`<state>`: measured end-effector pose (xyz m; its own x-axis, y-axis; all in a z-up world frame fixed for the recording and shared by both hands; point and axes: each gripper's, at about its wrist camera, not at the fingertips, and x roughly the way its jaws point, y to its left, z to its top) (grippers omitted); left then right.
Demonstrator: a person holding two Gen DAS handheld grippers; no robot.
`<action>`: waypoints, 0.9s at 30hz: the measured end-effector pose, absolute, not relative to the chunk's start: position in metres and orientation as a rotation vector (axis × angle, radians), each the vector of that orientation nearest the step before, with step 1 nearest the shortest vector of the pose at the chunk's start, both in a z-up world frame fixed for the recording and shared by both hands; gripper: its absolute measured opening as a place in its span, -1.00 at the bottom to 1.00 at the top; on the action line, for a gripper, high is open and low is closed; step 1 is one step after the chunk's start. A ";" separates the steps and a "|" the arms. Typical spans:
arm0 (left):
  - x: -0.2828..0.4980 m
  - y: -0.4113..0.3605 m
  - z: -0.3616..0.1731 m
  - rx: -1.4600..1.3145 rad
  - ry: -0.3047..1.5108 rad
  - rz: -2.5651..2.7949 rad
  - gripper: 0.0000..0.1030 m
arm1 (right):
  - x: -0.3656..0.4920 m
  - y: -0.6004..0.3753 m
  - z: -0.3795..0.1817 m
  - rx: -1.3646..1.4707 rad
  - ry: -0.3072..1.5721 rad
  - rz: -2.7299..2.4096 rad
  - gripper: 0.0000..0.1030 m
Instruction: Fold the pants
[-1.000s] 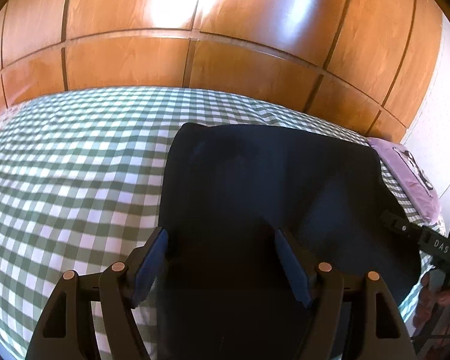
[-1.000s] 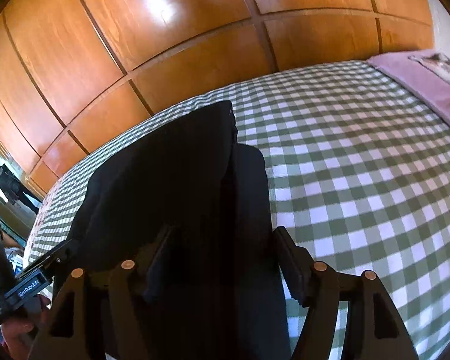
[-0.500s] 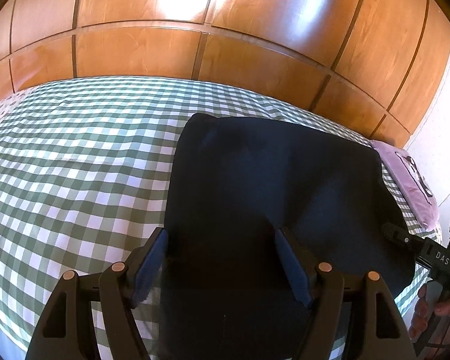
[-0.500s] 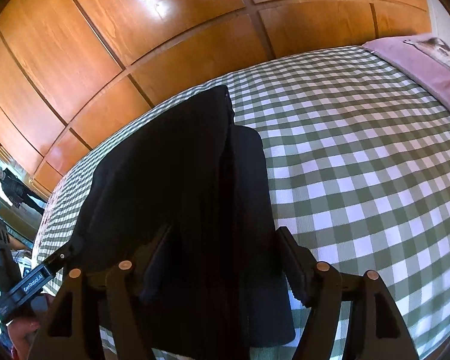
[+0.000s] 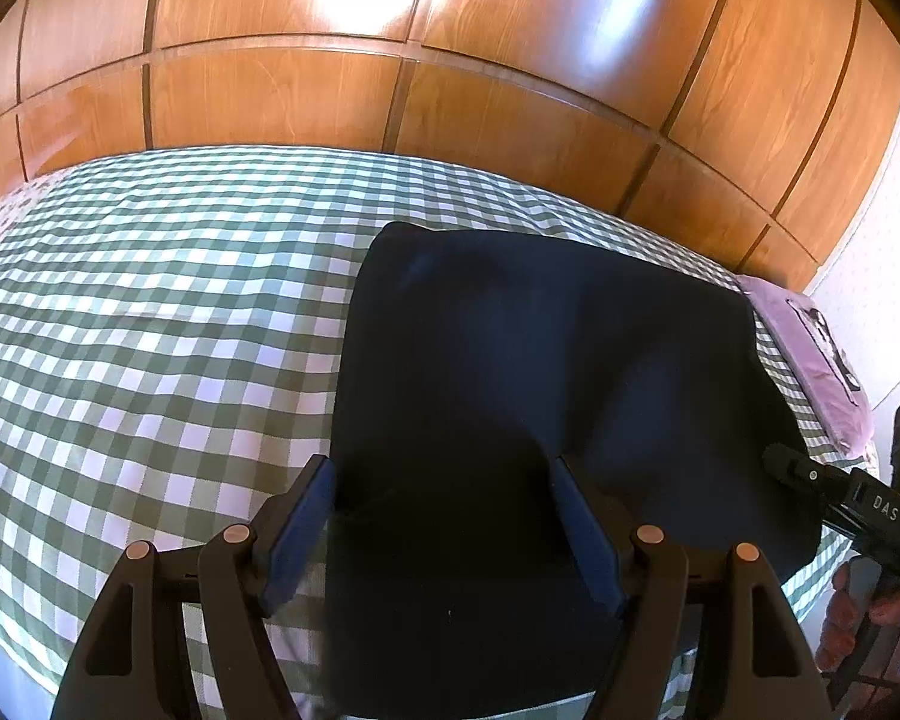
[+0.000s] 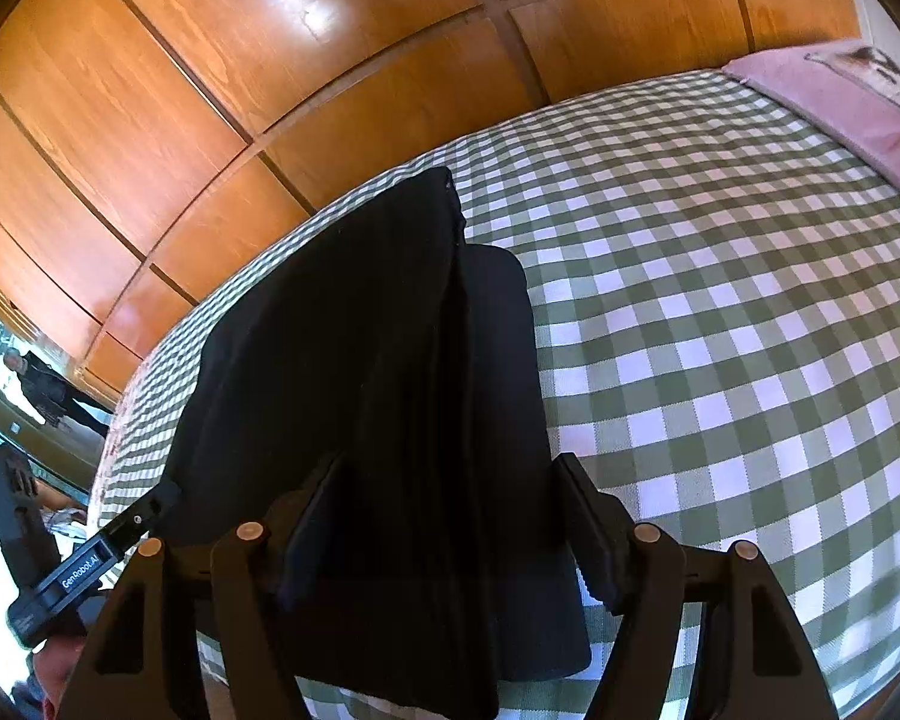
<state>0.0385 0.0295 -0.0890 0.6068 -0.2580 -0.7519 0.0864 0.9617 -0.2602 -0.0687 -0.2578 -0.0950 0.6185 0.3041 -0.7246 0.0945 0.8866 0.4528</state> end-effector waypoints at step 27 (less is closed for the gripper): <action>0.047 0.056 -0.112 -0.403 0.942 -0.410 0.63 | -0.069 -0.269 -0.112 0.614 0.947 0.262 0.63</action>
<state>0.0467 0.0560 -0.1116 0.5234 -0.5030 -0.6878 0.1606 0.8509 -0.5001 -0.0692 -0.2690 -0.1119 0.5687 0.4671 -0.6771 0.0526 0.8008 0.5966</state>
